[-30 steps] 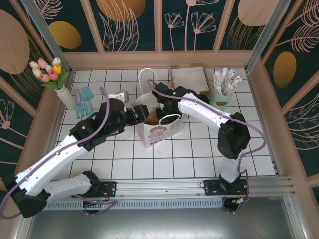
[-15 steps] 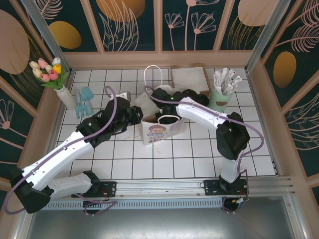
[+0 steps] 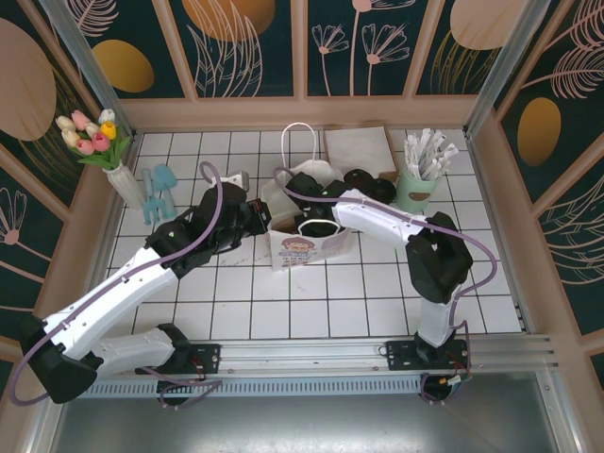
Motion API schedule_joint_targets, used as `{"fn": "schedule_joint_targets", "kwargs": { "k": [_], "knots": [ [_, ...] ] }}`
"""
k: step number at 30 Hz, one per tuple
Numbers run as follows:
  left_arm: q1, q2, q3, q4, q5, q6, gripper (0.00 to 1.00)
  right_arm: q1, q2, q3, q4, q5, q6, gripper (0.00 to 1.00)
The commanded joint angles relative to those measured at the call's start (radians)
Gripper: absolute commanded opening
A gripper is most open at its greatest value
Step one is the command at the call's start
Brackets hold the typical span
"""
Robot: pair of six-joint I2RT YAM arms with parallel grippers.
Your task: Pack the takeout coffee
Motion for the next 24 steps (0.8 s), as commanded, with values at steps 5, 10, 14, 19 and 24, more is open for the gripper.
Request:
{"fn": "schedule_joint_targets", "kwargs": {
  "k": [5,10,14,19,24],
  "knots": [
    [0.007,-0.018,-0.004,0.056,0.046,0.018,0.00,-0.010,0.043,-0.058,0.062,0.000,0.085,0.25],
    [0.007,-0.031,-0.027,0.086,0.069,0.040,0.00,-0.007,0.056,-0.093,0.112,-0.001,0.092,0.29],
    [0.008,-0.039,-0.032,0.090,0.071,0.079,0.00,-0.002,0.058,-0.121,0.137,0.010,0.079,0.34],
    [0.007,-0.050,-0.031,0.093,0.044,0.087,0.00,0.011,0.046,-0.104,0.140,0.012,0.053,0.45],
    [0.008,-0.064,-0.038,0.085,0.012,0.089,0.00,0.029,0.011,-0.058,0.122,-0.002,-0.011,0.55]
  ]
}}
